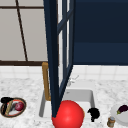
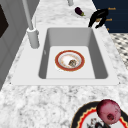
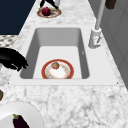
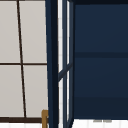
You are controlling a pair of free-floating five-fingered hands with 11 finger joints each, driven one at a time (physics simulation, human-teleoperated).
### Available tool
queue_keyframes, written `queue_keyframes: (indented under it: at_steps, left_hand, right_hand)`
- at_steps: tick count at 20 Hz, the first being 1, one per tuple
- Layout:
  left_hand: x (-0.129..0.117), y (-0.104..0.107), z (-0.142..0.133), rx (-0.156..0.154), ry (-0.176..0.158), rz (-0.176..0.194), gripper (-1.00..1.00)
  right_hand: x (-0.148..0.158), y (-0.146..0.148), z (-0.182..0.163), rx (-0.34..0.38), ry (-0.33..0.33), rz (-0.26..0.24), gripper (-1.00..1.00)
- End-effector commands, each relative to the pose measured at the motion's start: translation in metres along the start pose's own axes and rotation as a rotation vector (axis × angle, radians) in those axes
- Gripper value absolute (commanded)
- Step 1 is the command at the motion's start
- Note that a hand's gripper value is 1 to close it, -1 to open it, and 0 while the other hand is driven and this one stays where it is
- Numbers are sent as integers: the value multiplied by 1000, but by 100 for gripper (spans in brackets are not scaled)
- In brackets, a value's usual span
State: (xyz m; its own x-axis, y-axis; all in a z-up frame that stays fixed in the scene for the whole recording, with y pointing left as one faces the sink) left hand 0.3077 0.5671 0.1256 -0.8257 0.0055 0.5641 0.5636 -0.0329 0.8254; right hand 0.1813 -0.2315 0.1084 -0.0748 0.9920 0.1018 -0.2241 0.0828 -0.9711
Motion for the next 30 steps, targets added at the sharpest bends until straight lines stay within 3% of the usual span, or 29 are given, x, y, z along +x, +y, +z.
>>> queue_keyframes:
  at_steps: [1,2,4,5,6,7,9,11,12,13,14,15,16,18,19,20,24,26,27,30]
  left_hand:
    - [-1,-12,26,22,-1,69,-100]
    - [-5,-16,33,43,-15,64,-100]
    - [-11,-21,25,38,-35,35,-100]
    - [-16,-17,21,36,-53,44,-100]
    - [-22,-12,20,45,-42,29,-100]
    - [-20,-5,12,31,-44,8,-100]
    - [-19,3,4,12,-32,29,-100]
    - [-23,2,3,37,-8,32,-100]
    - [-21,-3,9,53,-25,-4,-100]
    - [-19,0,8,38,-49,-10,-100]
    - [-17,-1,7,38,-49,-20,-100]
    - [-22,3,0,14,-73,-4,-100]
    - [-19,1,1,13,-88,2,-100]
    - [-23,-4,-7,-29,-134,-17,-100]
    - [-27,-10,-7,-26,-143,-18,-100]
    - [-30,-14,-8,-40,-131,-22,-100]
    - [-24,-8,-23,-45,-73,-39,-100]
    - [-30,-19,-25,-59,-78,-46,-100]
    - [-37,-22,-23,-77,-83,-28,-100]
    - [-42,-25,-24,-116,-82,-51,-100]
  right_hand:
    - [0,0,0,0,0,0,0]
    - [0,0,0,0,0,0,0]
    - [0,0,0,0,0,0,0]
    - [0,0,0,0,0,0,0]
    - [0,0,0,0,0,0,0]
    - [0,0,0,0,0,0,0]
    - [0,0,0,0,0,0,0]
    - [0,0,0,0,0,0,0]
    - [0,0,0,0,0,0,0]
    - [0,0,0,0,0,0,0]
    - [0,0,0,0,0,0,0]
    - [0,0,0,0,0,0,0]
    - [0,0,0,0,0,0,0]
    - [0,0,0,0,0,0,0]
    - [0,0,0,0,0,0,0]
    - [0,0,0,0,0,0,0]
    - [0,0,0,0,0,0,0]
    - [0,0,0,0,0,0,0]
    - [0,0,0,0,0,0,0]
    - [0,0,0,0,0,0,0]
